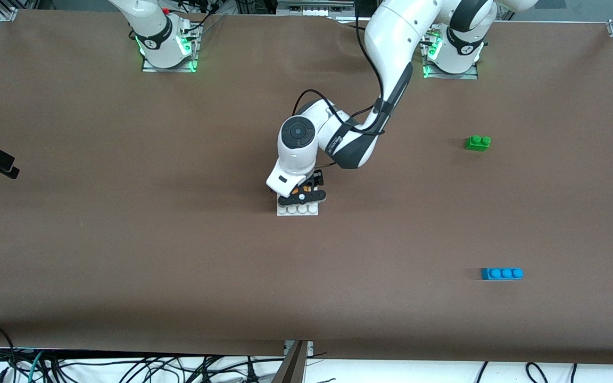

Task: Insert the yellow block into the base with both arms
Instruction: 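Press the yellow brick onto the base plate studs and release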

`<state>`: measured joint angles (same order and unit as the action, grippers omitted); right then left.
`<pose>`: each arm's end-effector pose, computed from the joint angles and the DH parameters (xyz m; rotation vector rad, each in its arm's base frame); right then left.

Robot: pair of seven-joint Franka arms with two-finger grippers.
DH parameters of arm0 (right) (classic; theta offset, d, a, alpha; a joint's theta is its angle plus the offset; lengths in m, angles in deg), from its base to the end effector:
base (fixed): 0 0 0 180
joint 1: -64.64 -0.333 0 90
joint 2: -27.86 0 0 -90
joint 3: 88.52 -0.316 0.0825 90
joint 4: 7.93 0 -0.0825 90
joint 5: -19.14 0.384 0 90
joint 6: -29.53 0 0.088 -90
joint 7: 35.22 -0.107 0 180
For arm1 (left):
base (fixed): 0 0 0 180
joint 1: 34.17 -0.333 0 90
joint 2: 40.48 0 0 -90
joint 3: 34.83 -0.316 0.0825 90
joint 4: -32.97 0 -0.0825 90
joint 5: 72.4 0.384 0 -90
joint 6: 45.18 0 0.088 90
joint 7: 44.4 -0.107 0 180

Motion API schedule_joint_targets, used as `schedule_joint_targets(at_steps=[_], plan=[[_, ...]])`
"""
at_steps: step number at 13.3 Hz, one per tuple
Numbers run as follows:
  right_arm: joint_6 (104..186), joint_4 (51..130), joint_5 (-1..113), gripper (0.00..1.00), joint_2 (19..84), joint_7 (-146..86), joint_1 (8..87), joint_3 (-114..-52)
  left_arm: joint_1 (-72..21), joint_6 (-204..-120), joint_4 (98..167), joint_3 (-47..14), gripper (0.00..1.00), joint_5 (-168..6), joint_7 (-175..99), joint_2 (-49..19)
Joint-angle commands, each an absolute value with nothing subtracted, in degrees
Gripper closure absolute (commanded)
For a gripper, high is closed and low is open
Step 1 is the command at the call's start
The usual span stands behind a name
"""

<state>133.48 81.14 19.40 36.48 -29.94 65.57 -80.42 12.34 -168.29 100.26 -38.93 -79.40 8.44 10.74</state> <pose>0.6126 -0.0910 0.5675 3.1053 -0.0987 0.1677 0.5549 -0.5359 0.2573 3.0289 0.3278 0.0280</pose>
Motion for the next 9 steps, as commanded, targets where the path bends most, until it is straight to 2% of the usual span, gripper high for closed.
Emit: schedule_joint_targets(at_steps=[1, 6, 9], plan=[[132.4, 79.9, 19.3, 0.0, 37.0, -29.5, 66.3, -80.9, 10.6, -164.8, 102.2, -39.0, 0.0, -79.8, 8.4, 4.6], [132.5, 79.8, 19.3, 0.0, 37.0, -29.9, 66.2, -80.9, 2.9, -155.9, 111.9, -38.5, 0.0, -79.9, 6.2, -10.8], [132.6, 79.8, 19.3, 0.0, 37.1, -29.8, 66.1, -80.9, -3.6, -145.1, 112.9, -38.7, 0.0, -79.3, -4.3, -19.7]])
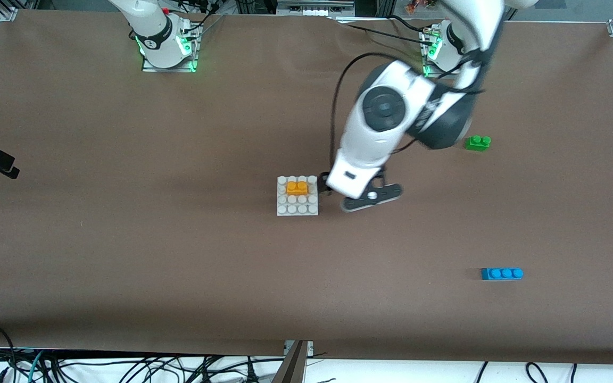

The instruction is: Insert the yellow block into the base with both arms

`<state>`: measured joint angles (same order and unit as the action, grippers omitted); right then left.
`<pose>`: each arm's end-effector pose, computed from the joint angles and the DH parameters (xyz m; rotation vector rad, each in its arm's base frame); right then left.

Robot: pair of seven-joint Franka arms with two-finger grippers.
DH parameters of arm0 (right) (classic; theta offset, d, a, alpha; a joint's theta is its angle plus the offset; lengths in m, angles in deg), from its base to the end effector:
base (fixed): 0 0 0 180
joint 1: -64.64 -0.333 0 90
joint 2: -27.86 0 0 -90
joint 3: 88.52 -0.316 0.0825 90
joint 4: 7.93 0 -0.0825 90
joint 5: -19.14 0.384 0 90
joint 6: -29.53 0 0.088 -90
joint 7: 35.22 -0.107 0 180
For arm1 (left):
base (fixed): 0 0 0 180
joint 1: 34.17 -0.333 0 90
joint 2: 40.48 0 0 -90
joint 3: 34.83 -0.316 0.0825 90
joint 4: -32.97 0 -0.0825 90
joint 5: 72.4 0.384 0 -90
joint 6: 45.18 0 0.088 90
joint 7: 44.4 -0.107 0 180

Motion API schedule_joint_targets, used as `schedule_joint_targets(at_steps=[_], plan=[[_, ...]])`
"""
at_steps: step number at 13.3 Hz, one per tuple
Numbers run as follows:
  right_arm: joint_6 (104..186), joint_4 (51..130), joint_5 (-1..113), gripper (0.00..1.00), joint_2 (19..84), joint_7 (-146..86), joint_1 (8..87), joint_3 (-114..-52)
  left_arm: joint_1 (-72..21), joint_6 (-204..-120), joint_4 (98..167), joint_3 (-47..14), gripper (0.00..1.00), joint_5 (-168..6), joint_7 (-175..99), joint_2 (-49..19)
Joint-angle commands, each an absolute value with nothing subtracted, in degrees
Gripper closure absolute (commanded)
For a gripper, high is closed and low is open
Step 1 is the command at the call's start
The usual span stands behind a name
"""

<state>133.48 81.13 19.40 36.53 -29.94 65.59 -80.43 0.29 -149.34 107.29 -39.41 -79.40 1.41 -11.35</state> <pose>0.6128 -0.0911 0.5671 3.1053 -0.0990 0.1666 0.6027 -0.3715 0.4550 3.0357 0.4538 -0.0584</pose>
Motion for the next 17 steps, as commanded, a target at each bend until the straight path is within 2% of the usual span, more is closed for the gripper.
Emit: schedule_joint_targets(at_steps=[1, 4, 8, 17], plan=[[132.6, 79.8, 19.3, 0.0, 37.1, -29.8, 66.2, -80.9, -6.9, -141.8, 113.6, -38.7, 0.0, -79.2, -8.9, -22.3], [132.6, 79.8, 19.3, 0.0, 37.1, -29.8, 66.1, -80.9, -16.5, -135.6, 120.9, -39.6, 0.0, -79.0, -21.1, -32.6], [132.6, 79.8, 19.3, 0.0, 37.1, -29.8, 66.1, -80.9, -17.7, -135.9, 133.6, -39.9, 0.0, -70.4, -21.6, -45.3], [132.7, 79.8, 19.3, 0.0, 37.1, -30.0, 66.1, -80.9, -21.3, -136.1, 133.5, -40.1, 0.0, -70.6, -23.6, -44.9]])
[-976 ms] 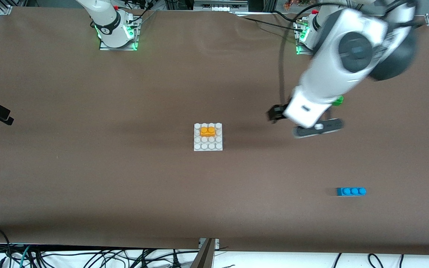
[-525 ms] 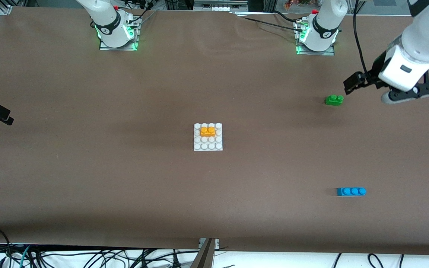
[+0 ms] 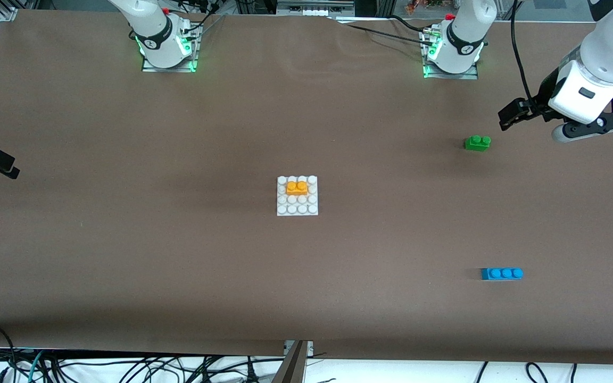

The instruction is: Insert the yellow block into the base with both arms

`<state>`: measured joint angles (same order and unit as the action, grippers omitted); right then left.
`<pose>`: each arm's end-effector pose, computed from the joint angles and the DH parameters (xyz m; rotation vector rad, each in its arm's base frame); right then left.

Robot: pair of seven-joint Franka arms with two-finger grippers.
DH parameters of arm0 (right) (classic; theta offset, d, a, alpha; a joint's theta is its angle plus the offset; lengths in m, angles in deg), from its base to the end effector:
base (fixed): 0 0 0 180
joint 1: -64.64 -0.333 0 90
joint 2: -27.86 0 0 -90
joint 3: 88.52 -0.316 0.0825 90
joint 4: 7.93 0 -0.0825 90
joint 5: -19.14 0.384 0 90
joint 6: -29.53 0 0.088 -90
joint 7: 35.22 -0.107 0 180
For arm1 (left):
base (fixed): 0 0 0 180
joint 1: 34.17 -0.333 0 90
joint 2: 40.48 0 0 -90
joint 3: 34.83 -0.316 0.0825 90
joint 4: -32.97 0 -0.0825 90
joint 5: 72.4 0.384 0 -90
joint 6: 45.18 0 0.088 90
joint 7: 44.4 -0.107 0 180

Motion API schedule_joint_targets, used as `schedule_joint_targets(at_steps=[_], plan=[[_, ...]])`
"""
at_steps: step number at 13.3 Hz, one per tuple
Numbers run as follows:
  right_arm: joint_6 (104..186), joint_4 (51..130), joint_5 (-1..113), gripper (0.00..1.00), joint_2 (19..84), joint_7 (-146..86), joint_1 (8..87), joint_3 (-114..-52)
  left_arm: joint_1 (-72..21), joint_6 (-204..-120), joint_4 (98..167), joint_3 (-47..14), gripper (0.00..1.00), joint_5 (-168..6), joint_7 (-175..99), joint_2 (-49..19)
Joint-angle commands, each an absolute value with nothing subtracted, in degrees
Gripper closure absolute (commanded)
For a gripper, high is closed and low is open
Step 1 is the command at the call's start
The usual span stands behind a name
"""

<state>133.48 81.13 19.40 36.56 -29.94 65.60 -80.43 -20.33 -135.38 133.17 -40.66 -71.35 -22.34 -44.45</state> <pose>0.6129 -0.0912 0.5668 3.1054 -0.0992 0.1658 0.5228 -0.0700 0.5785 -3.0765 -0.3765 0.1536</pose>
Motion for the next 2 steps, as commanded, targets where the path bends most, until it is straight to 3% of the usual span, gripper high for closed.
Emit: schedule_joint_targets(at_steps=[1, 2], plan=[[132.7, 79.8, 19.3, 0.0, 37.1, -30.0, 66.0, -81.0, -21.5, -136.1, 133.5, -40.1, 0.0, -70.6, -23.6, -44.9], [132.7, 79.8, 19.3, 0.0, 37.1, -29.9, 66.0, -81.0, -21.6, -136.1, 133.4, -40.1, 0.0, -70.6, -23.6, -44.8]])
